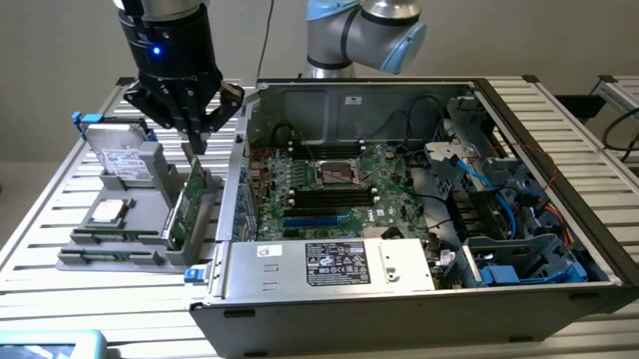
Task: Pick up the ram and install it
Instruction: 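Reach for the ram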
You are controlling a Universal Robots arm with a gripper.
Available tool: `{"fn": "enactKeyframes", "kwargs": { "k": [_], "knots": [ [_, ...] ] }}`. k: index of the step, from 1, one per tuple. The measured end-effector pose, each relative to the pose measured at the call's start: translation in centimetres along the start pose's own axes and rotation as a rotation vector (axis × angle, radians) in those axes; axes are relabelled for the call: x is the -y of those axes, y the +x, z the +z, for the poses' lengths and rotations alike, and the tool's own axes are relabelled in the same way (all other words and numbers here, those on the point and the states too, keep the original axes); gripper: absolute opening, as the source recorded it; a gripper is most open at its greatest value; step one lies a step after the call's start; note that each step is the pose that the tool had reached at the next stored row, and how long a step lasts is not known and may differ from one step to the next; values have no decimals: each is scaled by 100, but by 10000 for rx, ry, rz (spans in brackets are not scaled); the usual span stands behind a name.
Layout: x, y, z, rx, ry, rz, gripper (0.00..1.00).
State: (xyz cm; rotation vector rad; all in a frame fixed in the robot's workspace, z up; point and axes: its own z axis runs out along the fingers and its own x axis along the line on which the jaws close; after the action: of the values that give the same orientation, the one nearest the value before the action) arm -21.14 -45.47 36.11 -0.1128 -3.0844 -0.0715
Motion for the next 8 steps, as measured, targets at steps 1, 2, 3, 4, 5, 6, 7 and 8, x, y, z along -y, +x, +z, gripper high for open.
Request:
{"fn": "enactKeyframes", "kwargs": {
  "k": [1,2,3,4,5,6,7,8],
  "knots": [
    [19,20,7,-10,0,0,11],
    [38,44,15,-20,1,-1,11],
    [55,70,21,-30,1,-1,11],
    [68,97,27,-44,3,1,11],
    [78,129,32,-59,4,1,11],
    [87,164,38,-73,5,2,11],
    [95,198,42,-85,7,3,11],
    [103,234,47,-95,7,4,11]
  ]
}}
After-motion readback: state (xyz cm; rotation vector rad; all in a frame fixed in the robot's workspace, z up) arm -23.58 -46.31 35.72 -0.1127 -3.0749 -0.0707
